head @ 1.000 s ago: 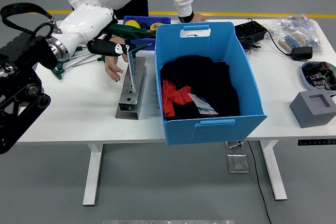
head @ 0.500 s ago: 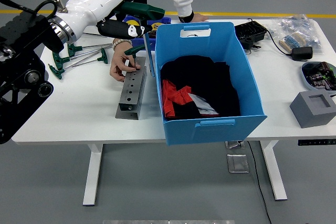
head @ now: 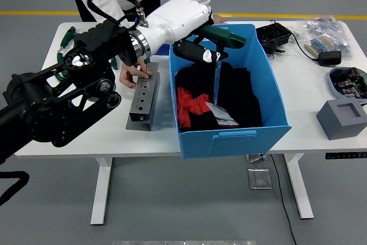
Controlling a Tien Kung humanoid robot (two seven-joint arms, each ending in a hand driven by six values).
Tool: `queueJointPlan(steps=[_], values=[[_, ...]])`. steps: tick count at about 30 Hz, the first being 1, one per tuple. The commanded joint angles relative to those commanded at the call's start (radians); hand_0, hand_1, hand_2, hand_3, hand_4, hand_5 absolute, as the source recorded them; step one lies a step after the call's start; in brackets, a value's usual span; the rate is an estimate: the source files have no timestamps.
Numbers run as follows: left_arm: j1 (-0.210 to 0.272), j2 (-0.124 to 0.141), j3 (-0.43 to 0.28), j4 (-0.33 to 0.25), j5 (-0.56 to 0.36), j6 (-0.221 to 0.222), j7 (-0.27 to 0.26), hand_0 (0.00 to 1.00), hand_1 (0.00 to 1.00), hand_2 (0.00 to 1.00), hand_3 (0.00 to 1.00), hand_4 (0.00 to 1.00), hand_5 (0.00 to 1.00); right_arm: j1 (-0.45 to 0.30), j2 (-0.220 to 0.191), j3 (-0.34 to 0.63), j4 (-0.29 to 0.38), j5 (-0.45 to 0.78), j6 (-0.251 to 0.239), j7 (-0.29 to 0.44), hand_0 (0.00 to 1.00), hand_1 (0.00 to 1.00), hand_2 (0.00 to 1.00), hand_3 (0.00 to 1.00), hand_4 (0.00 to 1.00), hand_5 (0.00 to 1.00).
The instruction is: Lift tool from toolbox,place it in box,lift tool from toolbox,place it in box
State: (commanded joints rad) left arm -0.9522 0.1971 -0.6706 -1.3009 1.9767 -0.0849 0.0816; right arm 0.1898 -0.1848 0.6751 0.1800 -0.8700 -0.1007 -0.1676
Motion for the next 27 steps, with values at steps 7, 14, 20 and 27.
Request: queueJointPlan(steps=[7,14,20,27], values=[[-0.068,-0.051,0.133,0.148,-0.061,-0.056,-0.033,0.242,0.135,0.149,0.274,0.775,0.575,-0.002,-0.002,-0.014,0.000,0.010,0.003,0.001,0.638,0.612,0.700,0.553,0.806,0.640],[-0.119,-0.094,0.192,0.268,-0.143,-0.132,-0.092,0.372,0.360,0.357,0.542,0.891,0.642,-0.005,-0.003,-0.014,0.000,0.002,0.007,-0.001,0.639,0.612,0.700,0.554,0.806,0.641],[-0.165,-0.133,0.221,0.363,-0.165,-0.114,-0.160,0.521,0.567,0.600,0.673,0.920,0.627,-0.001,-0.005,-0.014,0.000,-0.013,0.009,-0.005,0.638,0.612,0.701,0.555,0.808,0.641],[-0.228,-0.176,0.198,0.494,-0.093,0.021,-0.198,0.635,0.664,0.706,0.698,0.935,0.611,0.013,-0.012,-0.006,0.005,-0.047,0.015,-0.014,0.639,0.614,0.701,0.555,0.808,0.640]])
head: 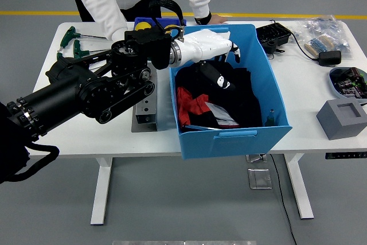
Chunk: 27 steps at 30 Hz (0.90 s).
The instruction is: Lift tool from toolbox,place it in box,lift tool from toolbox,place it in box
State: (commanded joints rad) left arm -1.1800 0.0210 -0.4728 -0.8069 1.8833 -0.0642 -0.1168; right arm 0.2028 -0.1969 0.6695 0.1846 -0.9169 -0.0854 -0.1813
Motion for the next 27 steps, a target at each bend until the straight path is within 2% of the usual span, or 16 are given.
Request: queueJointPlan(steps=[3,7,11,13,15,16,17,22,23,25,27], values=[[-0.011,0.000,-0.036,0.005,0.033,0.032,0.002,0.635,0.664,0.706,0.698,0.935,0.611,0.002,-0.002,0.003,0.001,-0.007,0.001,-0.002,0.639,0.614,0.701,0.555,0.808,0.640],[0.001,0.028,-0.088,-0.050,0.101,0.029,0.013,0.666,0.691,0.746,0.735,0.941,0.600,0.000,-0.002,0.000,-0.001,0.003,-0.002,-0.001,0.639,0.615,0.701,0.555,0.809,0.640],[0.025,0.078,-0.134,-0.124,0.187,-0.006,0.026,0.663,0.686,0.732,0.719,0.942,0.604,-0.007,-0.001,-0.010,-0.004,0.025,-0.005,0.004,0.640,0.616,0.702,0.555,0.809,0.639],[0.035,0.101,-0.151,-0.144,0.224,-0.031,0.030,0.663,0.686,0.732,0.719,0.942,0.604,-0.011,0.001,-0.013,-0.004,0.026,-0.005,0.006,0.640,0.616,0.702,0.555,0.809,0.639],[0.042,0.121,-0.162,-0.152,0.253,-0.056,0.030,0.663,0.686,0.732,0.719,0.942,0.604,-0.015,0.001,-0.018,-0.004,0.031,-0.005,0.006,0.640,0.616,0.702,0.555,0.809,0.639],[0.045,0.130,-0.165,-0.153,0.264,-0.063,0.029,0.663,0.686,0.732,0.719,0.942,0.604,-0.017,0.001,-0.020,-0.004,0.034,-0.005,0.006,0.640,0.616,0.702,0.555,0.809,0.639],[0.047,0.137,-0.168,-0.152,0.273,-0.070,0.027,0.649,0.649,0.687,0.702,0.945,0.600,-0.019,0.001,-0.020,-0.004,0.035,-0.005,0.005,0.641,0.616,0.702,0.555,0.810,0.639],[0.080,0.175,-0.199,-0.173,0.307,-0.094,0.040,0.649,0.649,0.687,0.702,0.945,0.600,-0.023,0.002,-0.019,-0.004,0.032,-0.006,0.007,0.641,0.616,0.702,0.555,0.810,0.639],[0.098,0.183,-0.218,-0.187,0.319,-0.088,0.056,0.521,0.602,0.660,0.708,0.948,0.607,-0.025,0.003,-0.018,-0.005,0.033,-0.007,0.006,0.640,0.618,0.702,0.556,0.812,0.641],[0.136,0.189,-0.258,-0.214,0.340,-0.061,0.101,0.521,0.602,0.660,0.708,0.948,0.607,-0.030,0.004,-0.013,-0.005,0.034,-0.009,0.006,0.640,0.618,0.702,0.556,0.812,0.641],[0.199,0.189,-0.325,-0.262,0.350,0.001,0.176,0.521,0.602,0.660,0.708,0.948,0.607,-0.037,0.007,-0.015,-0.005,0.048,-0.015,0.006,0.640,0.618,0.702,0.556,0.812,0.641]])
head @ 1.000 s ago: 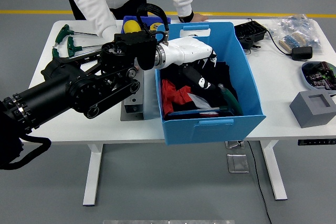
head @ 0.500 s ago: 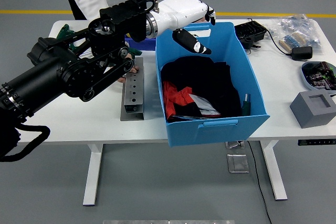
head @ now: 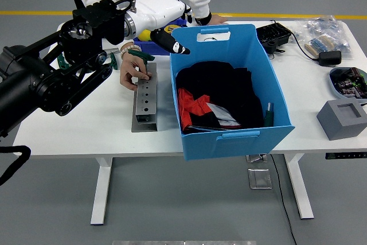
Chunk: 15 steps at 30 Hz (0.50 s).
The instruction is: Lift tool from toolbox,place it in box,lift tool from toolbox,place it in box
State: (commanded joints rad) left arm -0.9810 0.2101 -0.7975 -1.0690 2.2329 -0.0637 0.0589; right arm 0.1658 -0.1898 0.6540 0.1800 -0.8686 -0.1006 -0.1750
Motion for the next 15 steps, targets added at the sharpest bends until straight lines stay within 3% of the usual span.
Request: queueJointPlan(steps=[1,2,4,9,13,14,15], values=[[0.025,0.000,-0.027,-0.018,-0.013,0.024,0.031,0.521,0.602,0.660,0.708,0.948,0.607,-0.002,0.001,-0.001,0.000,0.007,-0.002,0.000,0.640,0.618,0.702,0.556,0.812,0.641],[0.054,-0.001,-0.056,-0.039,-0.035,0.048,0.063,0.372,0.517,0.595,0.655,0.892,0.568,-0.004,0.003,-0.002,0.000,0.012,-0.005,0.001,0.638,0.619,0.702,0.557,0.813,0.642],[0.116,-0.002,-0.114,-0.084,-0.088,0.073,0.117,0.372,0.517,0.595,0.655,0.892,0.568,-0.007,0.005,0.001,0.000,0.013,-0.007,0.001,0.638,0.619,0.702,0.557,0.813,0.642],[0.238,0.010,-0.194,-0.158,-0.114,0.088,0.184,0.358,0.519,0.602,0.646,0.877,0.565,-0.009,0.006,0.012,0.000,-0.003,-0.004,0.000,0.639,0.620,0.702,0.556,0.814,0.642],[0.344,0.001,-0.242,-0.186,-0.249,0.159,0.272,0.358,0.519,0.602,0.646,0.877,0.565,-0.008,0.007,0.015,0.000,-0.003,-0.005,0.000,0.639,0.620,0.702,0.556,0.814,0.642],[0.363,-0.004,-0.249,-0.188,-0.288,0.179,0.290,0.321,0.493,0.580,0.643,0.791,0.555,-0.008,0.007,0.014,0.000,-0.001,-0.005,0.001,0.640,0.619,0.702,0.557,0.814,0.642],[0.386,-0.011,-0.256,-0.189,-0.334,0.207,0.309,0.321,0.493,0.580,0.643,0.791,0.555,-0.007,0.007,0.014,0.000,0.000,-0.005,0.001,0.640,0.619,0.702,0.557,0.814,0.642]])
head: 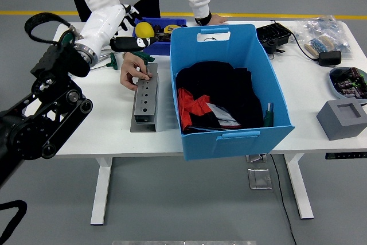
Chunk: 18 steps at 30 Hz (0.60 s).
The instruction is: Lift tool from toolbox,place it in box,lift tool from toolbox,place it in box
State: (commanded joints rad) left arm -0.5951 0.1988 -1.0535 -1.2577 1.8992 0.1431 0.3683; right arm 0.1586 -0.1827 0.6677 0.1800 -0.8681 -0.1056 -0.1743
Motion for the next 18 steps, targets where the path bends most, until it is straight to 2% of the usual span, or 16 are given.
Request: queueJointPlan(steps=[4,5,7,9,10,11,16,17,18], values=[[0.050,-0.018,0.004,0.009,-0.163,0.126,0.044,0.321,0.493,0.580,0.643,0.791,0.555,0.002,0.000,-0.004,0.000,0.000,0.001,0.000,0.640,0.619,0.702,0.557,0.814,0.642],[0.055,-0.021,0.006,0.013,-0.201,0.158,0.049,0.301,0.473,0.592,0.676,0.750,0.619,0.002,0.000,-0.006,0.000,0.001,0.002,0.000,0.639,0.618,0.702,0.558,0.815,0.643],[0.064,-0.024,0.012,0.027,-0.292,0.226,0.051,0.301,0.473,0.592,0.676,0.750,0.619,0.002,0.000,-0.008,0.000,0.004,0.001,0.000,0.639,0.618,0.702,0.558,0.815,0.643],[0.068,-0.025,0.018,0.039,-0.377,0.258,0.046,0.301,0.473,0.592,0.676,0.750,0.619,0.001,0.001,-0.009,0.000,0.005,0.002,0.000,0.639,0.618,0.702,0.558,0.815,0.643],[0.069,-0.025,0.021,0.045,-0.416,0.264,0.041,0.301,0.473,0.592,0.676,0.750,0.619,0.000,0.001,-0.010,0.000,0.006,0.002,0.000,0.639,0.618,0.702,0.558,0.815,0.643],[0.069,-0.026,0.025,0.053,-0.462,0.267,0.033,0.310,0.492,0.619,0.763,0.731,0.676,0.000,0.001,-0.010,0.000,0.006,0.002,0.000,0.638,0.619,0.702,0.558,0.815,0.643],[0.061,-0.033,0.049,0.098,-0.670,0.249,0.002,0.310,0.492,0.619,0.763,0.731,0.676,-0.003,0.002,-0.011,0.000,0.002,0.002,-0.001,0.638,0.619,0.702,0.558,0.815,0.643],[0.059,-0.034,0.056,0.107,-0.709,0.245,-0.002,0.335,0.513,0.661,0.808,0.728,0.711,-0.004,0.003,-0.011,0.000,0.002,0.002,-0.002,0.638,0.620,0.704,0.557,0.815,0.643],[0.058,-0.036,0.063,0.117,-0.760,0.237,-0.006,0.335,0.513,0.661,0.808,0.728,0.711,-0.004,0.003,-0.011,0.000,0.001,0.003,-0.002,0.638,0.620,0.704,0.557,0.815,0.643]])
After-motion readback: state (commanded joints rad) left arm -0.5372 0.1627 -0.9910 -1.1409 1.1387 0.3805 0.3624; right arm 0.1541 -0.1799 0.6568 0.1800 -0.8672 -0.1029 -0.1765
